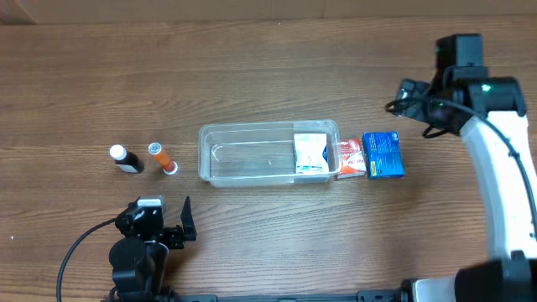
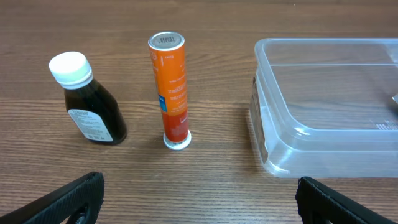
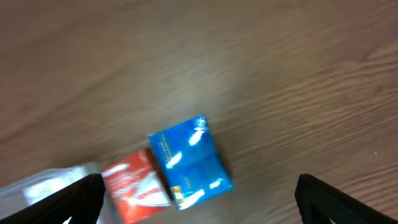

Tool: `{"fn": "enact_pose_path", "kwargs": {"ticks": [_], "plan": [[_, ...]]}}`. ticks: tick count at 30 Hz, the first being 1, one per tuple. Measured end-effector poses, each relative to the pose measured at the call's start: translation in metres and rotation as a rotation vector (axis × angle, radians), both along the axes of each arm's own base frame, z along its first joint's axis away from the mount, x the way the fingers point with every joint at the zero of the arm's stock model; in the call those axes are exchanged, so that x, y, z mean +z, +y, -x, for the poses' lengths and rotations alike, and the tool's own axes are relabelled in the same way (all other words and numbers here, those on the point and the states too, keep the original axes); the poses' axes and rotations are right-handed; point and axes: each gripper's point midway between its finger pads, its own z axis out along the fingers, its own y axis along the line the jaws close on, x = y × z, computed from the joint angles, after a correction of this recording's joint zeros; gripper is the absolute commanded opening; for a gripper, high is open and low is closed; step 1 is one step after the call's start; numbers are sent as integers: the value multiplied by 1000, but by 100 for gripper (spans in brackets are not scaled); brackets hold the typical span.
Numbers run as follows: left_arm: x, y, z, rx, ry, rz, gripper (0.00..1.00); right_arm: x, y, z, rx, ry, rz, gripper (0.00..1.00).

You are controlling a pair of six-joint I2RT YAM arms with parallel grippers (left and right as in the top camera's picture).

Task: Pack container
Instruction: 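Move the right gripper to the blue cough box and grasp it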

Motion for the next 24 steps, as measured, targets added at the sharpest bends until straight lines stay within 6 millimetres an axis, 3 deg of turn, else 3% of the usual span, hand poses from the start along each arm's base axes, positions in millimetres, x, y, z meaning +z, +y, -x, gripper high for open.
{"fn": "enact_pose_path", "kwargs": {"ticks": [4, 8, 17, 24], "plan": [[0, 0, 0, 0, 0, 0, 100, -67, -6, 6, 73, 203, -55, 100], [0, 0, 0, 0, 0, 0, 100, -111, 6, 9, 166, 333, -75, 100], [0, 0, 0, 0, 0, 0, 100, -170, 25, 36, 319, 400, -93, 100], [0, 0, 0, 0, 0, 0, 100, -181, 29, 28, 329, 348, -91, 99]]}}
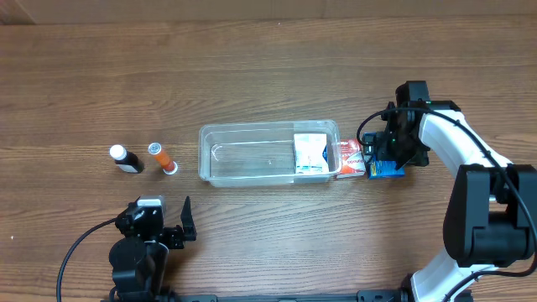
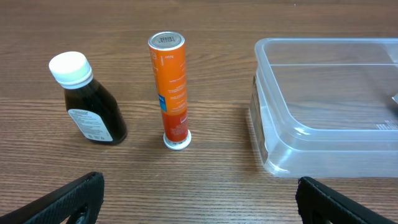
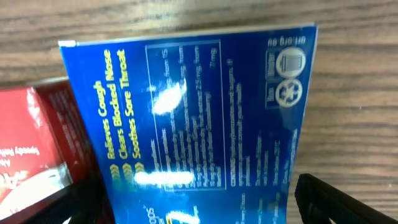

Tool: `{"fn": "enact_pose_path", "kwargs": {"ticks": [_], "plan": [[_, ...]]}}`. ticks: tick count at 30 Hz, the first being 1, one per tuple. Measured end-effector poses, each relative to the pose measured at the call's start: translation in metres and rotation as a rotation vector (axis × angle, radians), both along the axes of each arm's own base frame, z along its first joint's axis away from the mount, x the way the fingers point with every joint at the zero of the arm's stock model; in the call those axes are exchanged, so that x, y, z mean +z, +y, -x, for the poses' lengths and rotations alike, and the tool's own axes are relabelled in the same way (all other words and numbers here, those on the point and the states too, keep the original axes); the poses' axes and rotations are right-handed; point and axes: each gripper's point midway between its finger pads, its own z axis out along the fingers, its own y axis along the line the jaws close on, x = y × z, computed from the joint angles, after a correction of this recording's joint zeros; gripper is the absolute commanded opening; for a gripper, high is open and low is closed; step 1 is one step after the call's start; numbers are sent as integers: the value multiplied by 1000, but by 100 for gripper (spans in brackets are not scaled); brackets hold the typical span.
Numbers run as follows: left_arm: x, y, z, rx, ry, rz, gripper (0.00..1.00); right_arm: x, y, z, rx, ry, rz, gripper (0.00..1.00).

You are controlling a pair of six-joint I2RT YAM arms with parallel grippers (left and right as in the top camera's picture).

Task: Pack container
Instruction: 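Move the right gripper to the blue cough box and grasp it, then lift the blue box into the container beside the white box, release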

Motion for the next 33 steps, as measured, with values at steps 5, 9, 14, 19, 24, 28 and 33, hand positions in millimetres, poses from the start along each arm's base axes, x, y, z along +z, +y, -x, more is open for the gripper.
{"fn": "enact_pose_path", "kwargs": {"ticks": [5, 9, 14, 19, 24, 28, 33], "plan": [[0, 0, 0, 0, 0, 0, 100, 0, 0, -8, -56, -30, -3, 87], [0, 0, 0, 0, 0, 0, 100, 0, -3, -12, -81, -46, 14, 86], [0, 0, 0, 0, 0, 0, 100, 0, -7, -11, -100, -44, 32, 66], [0, 0, 0, 0, 0, 0, 100, 5, -12, 13, -191, 67, 64, 63], [0, 0, 0, 0, 0, 0, 100, 86, 3, 1, -185, -57, 62, 63], [0, 0, 0, 0, 0, 0, 100, 184, 46, -2, -82, -356, 3, 63], [0, 0, 0, 0, 0, 0, 100, 226, 137, 13, 69, -510, -137, 63]]}}
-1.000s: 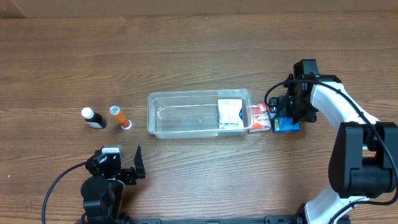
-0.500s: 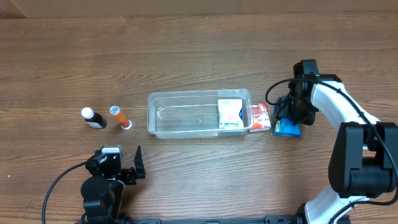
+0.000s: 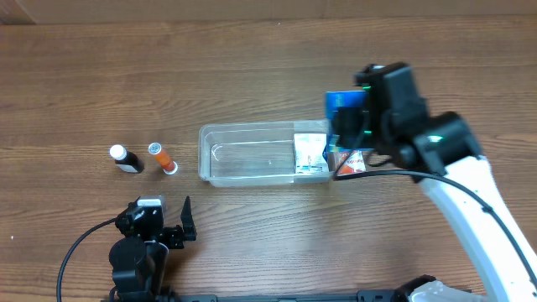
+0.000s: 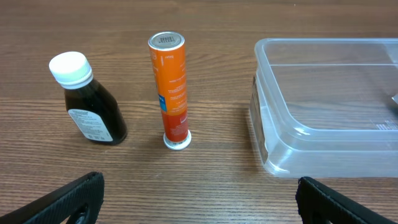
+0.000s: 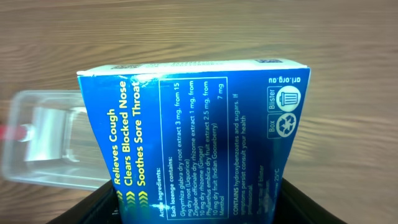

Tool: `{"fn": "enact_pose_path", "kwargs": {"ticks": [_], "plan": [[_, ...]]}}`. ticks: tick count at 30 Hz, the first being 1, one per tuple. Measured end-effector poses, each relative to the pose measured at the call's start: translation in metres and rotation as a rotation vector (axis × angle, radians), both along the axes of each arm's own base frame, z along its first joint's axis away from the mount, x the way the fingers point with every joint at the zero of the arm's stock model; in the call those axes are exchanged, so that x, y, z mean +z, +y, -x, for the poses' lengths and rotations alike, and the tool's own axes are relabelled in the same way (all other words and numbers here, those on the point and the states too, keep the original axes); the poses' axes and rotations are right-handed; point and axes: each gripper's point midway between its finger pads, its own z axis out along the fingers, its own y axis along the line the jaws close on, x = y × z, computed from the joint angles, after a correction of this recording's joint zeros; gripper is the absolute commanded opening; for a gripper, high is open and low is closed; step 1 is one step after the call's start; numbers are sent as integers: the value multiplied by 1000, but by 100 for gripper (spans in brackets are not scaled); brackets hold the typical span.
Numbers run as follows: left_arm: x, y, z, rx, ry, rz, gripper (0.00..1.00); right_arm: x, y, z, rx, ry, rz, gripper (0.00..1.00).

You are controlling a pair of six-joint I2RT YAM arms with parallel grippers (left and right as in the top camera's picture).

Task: Pack container
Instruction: 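Lift the blue box into the container beside the white box, release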

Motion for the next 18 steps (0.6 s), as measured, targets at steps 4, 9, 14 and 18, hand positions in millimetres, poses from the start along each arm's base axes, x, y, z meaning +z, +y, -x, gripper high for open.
{"fn": "enact_pose_path", "kwargs": {"ticks": [4, 9, 14, 18], "plan": [[0, 0, 0, 0, 0, 0, 100, -35, 72, -14, 76, 26, -39, 63], [0, 0, 0, 0, 0, 0, 100, -125, 108, -21, 52, 188, 32, 62], [0, 0, 0, 0, 0, 0, 100, -152, 110, -24, -10, 238, 43, 63], [0, 0, 0, 0, 0, 0, 100, -161, 112, -24, -32, 261, 34, 63]]}}
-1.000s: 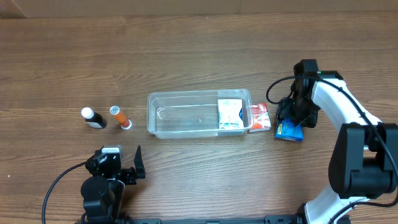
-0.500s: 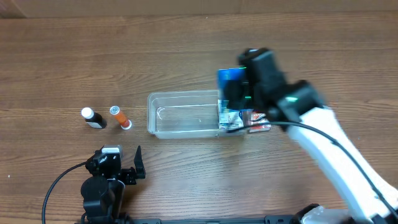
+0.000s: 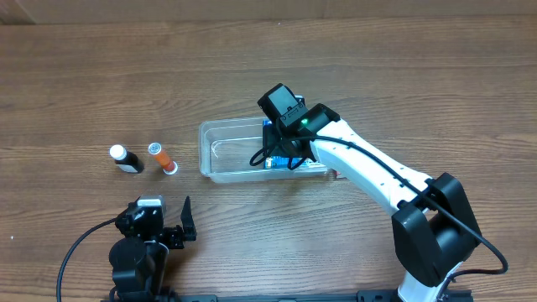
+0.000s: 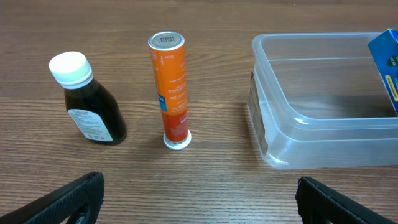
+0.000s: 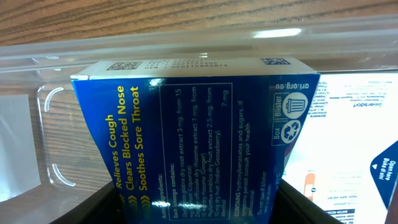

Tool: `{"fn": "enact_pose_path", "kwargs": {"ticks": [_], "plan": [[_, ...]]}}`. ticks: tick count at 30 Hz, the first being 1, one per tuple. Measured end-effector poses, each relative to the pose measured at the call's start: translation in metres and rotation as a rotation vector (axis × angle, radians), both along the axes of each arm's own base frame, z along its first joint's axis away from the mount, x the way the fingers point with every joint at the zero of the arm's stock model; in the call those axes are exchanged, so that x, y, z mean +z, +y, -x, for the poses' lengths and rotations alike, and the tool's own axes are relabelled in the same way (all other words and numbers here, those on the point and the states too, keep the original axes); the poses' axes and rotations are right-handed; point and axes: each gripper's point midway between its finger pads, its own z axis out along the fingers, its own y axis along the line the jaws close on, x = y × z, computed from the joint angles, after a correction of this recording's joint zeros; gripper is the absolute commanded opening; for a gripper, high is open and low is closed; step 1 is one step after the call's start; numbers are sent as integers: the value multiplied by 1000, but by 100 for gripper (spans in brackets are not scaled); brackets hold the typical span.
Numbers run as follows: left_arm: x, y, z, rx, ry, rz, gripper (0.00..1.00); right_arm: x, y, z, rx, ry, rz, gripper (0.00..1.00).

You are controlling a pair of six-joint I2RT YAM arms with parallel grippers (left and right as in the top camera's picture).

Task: Pack container
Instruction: 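Lift the blue box into the container beside the white box, release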

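Note:
The clear plastic container [image 3: 220,158] lies mid-table. My right gripper [image 5: 196,208] is shut on a blue throat-lozenge box [image 5: 193,137] and holds it down inside the container [image 5: 186,34], just left of a white box [image 5: 351,143] lying there. In the left wrist view the blue box [image 4: 387,68] shows at the container's [image 4: 273,149] far right. A brown bottle [image 4: 87,102] and an orange tube [image 4: 171,90] stand upright left of the container. My left gripper [image 4: 199,196] is open near the front edge, holding nothing. The right arm hides most of the red packet.
In the overhead view the bottle [image 3: 126,158] and the tube [image 3: 163,158] stand close together, a short gap from the container's left wall. The right arm [image 3: 369,172] reaches across the container's right end.
My right gripper held the blue box in the air by the container's right end. Now the box is down inside the container, next to the white box. The left arm has not moved.
The blue box lay on the table right of the red packet, with my right gripper open high above it. Then the gripper was down at the box. Then it held the box by the container's right end, and now inside the container.

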Motion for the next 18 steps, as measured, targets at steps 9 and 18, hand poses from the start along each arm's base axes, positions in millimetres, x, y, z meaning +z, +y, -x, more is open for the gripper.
{"fn": "enact_pose_path", "kwargs": {"ticks": [9, 18], "plan": [[0, 0, 0, 0, 0, 0, 100, -1, 8, -2, 10, -5, -26, 63], [0, 0, 0, 0, 0, 0, 100, -2, 14, 0, 53, -19, -16, 81]]}}
